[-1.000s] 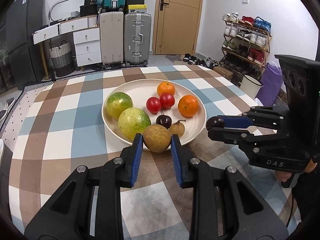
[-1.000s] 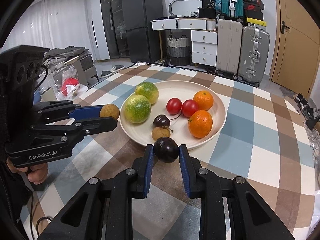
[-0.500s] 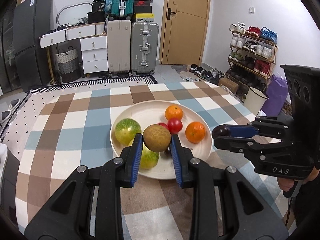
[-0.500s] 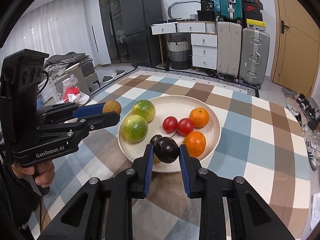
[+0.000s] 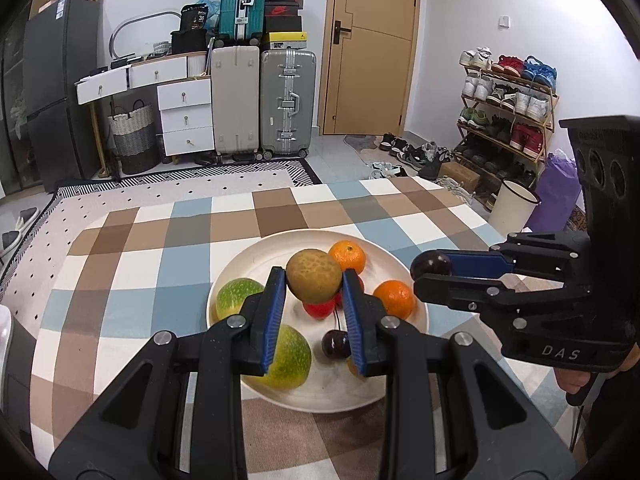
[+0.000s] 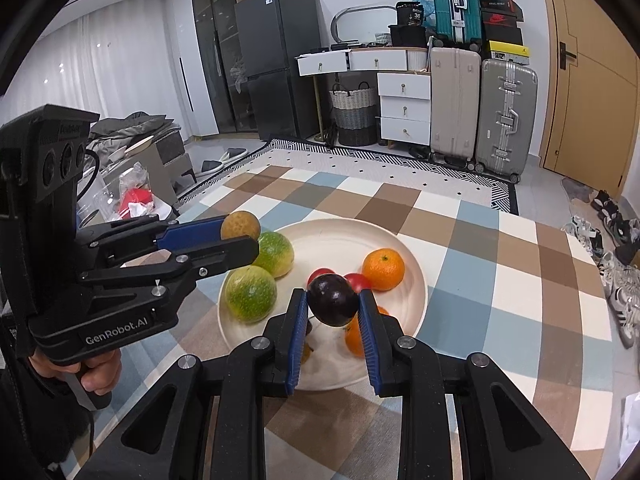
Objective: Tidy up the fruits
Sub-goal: 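Carry the cherry and brown fruit over the white plate and open both tools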
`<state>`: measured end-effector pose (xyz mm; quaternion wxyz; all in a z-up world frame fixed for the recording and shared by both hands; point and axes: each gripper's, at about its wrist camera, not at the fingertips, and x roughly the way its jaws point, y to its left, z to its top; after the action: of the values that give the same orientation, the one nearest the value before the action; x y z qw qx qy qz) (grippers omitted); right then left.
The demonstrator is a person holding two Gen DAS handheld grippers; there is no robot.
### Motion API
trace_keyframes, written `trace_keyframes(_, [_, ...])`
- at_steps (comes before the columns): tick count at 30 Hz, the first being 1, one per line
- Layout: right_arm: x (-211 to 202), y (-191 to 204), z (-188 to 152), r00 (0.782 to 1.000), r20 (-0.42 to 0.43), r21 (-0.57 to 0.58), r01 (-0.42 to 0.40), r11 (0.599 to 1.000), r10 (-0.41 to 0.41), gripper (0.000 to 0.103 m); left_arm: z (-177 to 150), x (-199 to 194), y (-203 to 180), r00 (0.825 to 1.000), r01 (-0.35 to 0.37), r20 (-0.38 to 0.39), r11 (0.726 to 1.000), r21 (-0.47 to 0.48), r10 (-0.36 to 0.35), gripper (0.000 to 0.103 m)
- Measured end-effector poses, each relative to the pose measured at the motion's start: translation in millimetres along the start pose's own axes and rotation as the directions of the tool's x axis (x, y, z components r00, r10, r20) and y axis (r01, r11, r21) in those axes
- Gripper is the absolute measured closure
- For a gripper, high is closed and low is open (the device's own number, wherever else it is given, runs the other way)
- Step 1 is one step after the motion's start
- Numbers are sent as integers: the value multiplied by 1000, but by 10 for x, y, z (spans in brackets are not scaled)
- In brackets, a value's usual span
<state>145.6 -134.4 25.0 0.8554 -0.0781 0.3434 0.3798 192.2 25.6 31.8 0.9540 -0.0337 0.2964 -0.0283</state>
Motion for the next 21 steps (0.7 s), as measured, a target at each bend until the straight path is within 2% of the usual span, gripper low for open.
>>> trace_keyframes(8, [137, -129, 111, 1000, -7, 27, 6, 1000, -5, 77, 128, 254, 50, 1000, -6, -12, 1000, 14, 6, 77])
trace_keyframes(10, [191, -141, 90, 1000, -20, 28, 6, 1000, -5, 77, 115, 302, 65, 1000, 7, -24, 1000, 5, -7, 77])
trace_keyframes(21, [452, -156, -25, 998, -58, 41, -1, 999, 3, 77, -11, 512, 93, 997, -18, -75, 1000, 24, 20, 77])
